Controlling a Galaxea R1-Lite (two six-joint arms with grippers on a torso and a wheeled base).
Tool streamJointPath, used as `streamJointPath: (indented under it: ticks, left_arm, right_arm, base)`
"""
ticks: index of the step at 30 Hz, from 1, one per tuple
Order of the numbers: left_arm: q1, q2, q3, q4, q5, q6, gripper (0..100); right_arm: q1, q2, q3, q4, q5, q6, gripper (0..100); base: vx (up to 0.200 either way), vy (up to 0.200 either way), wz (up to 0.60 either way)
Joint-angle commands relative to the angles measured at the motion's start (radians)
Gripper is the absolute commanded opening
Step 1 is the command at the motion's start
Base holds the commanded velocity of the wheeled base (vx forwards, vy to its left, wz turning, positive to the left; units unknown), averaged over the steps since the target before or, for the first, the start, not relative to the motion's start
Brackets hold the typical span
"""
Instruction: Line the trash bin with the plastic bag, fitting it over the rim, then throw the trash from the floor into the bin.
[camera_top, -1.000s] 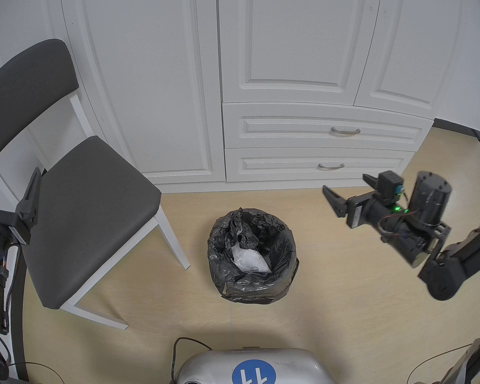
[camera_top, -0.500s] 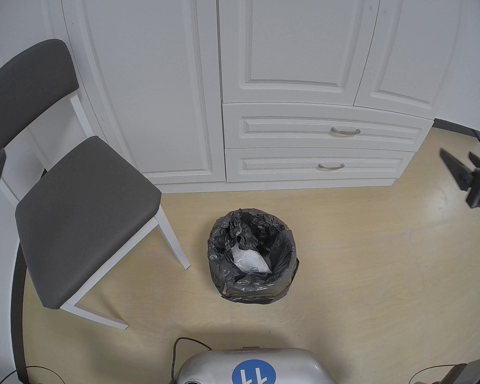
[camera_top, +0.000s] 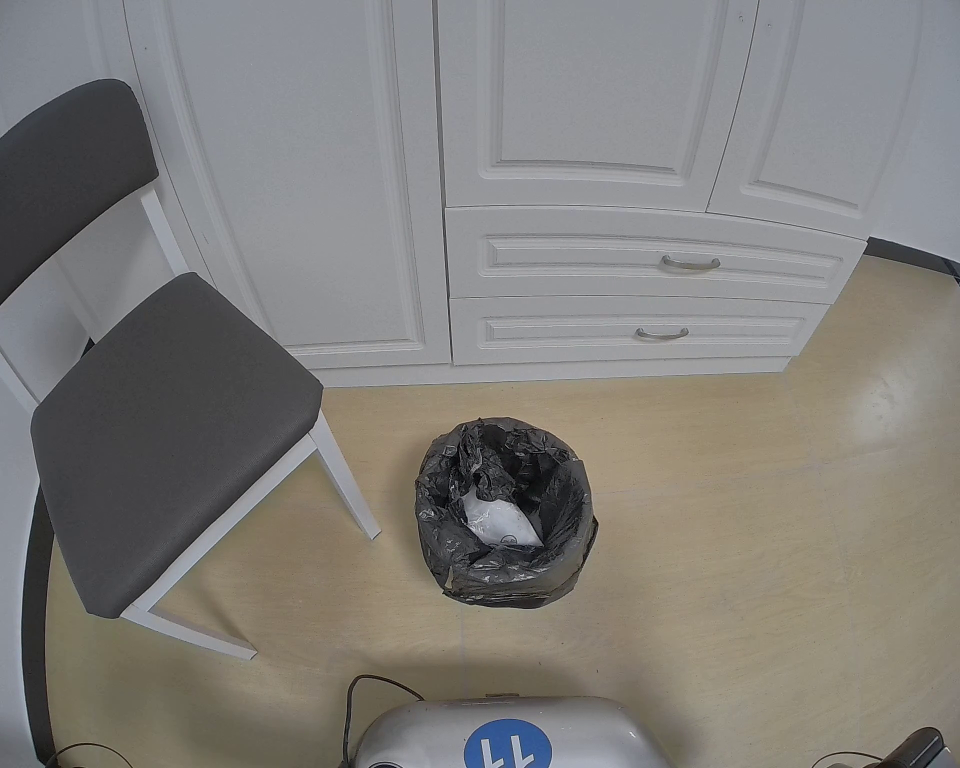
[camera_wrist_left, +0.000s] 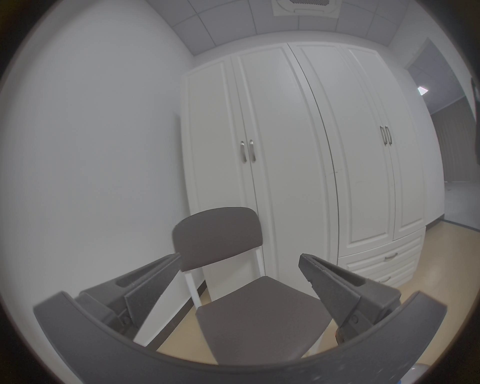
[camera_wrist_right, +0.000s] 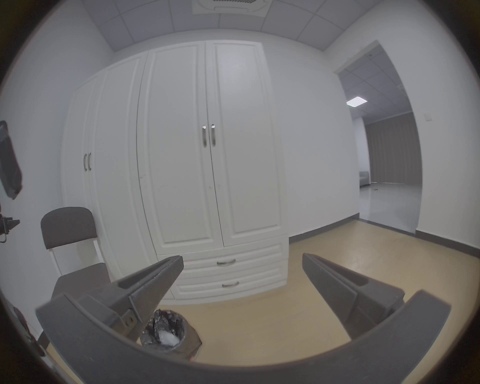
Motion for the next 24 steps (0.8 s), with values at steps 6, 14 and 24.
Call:
streamJointPath:
  ticks: [6, 14, 24]
  left_arm:
    - [0.169, -0.388, 0.258, 0.132, -0.056, -0.1, 100]
    - [0.171, -0.388, 0.503, 0.115, -0.096, -0.183, 100]
    - [0.173, -0.388, 0.655, 0.126, -0.294, -0.284, 100]
  right_arm:
    - [-0.096, -0.295, 0.341, 0.026, 0.181, -0.017, 100]
    - [-0.096, -0.295, 0.507, -0.098, 0.264, -0.092, 100]
    - [-0.098, -0.295, 0.504, 0.084, 0.081, -0.08, 100]
  base:
    - [0.0, 0.0, 0.0]
    - [0.0, 0.0, 0.0]
    - [0.0, 0.0, 0.0]
